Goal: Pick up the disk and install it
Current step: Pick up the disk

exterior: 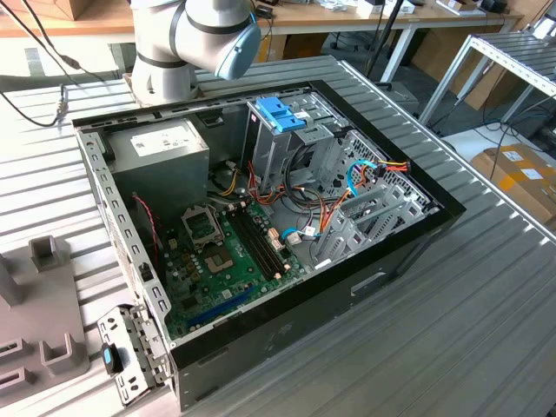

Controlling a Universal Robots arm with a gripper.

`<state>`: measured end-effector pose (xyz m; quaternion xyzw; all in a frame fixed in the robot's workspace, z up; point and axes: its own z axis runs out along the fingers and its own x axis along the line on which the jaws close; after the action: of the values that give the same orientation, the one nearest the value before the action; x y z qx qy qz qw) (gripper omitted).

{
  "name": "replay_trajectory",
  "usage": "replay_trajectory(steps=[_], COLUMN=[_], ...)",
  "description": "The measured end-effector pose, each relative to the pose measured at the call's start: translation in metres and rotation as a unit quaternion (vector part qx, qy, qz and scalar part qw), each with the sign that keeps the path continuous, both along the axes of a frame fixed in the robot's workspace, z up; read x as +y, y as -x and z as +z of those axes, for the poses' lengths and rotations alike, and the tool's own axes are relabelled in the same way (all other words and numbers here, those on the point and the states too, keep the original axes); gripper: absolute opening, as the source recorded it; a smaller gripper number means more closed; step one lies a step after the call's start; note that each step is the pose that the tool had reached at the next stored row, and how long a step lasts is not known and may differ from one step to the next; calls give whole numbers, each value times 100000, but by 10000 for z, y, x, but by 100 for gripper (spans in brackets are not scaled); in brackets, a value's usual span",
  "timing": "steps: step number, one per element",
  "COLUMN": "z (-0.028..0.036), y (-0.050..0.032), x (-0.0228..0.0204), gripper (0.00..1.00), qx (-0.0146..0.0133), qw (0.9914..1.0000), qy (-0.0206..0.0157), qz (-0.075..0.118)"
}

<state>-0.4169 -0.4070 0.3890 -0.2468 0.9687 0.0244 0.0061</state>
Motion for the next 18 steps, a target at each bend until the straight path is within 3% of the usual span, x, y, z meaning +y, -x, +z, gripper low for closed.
replay_trajectory(steps=[11,18], z=[0,0], y=[0,0], x=[0,0], gripper=[11,11], qx=[-3,-2], qw=[99963,99885], qy=[-1,-1], qz=[2707,4803])
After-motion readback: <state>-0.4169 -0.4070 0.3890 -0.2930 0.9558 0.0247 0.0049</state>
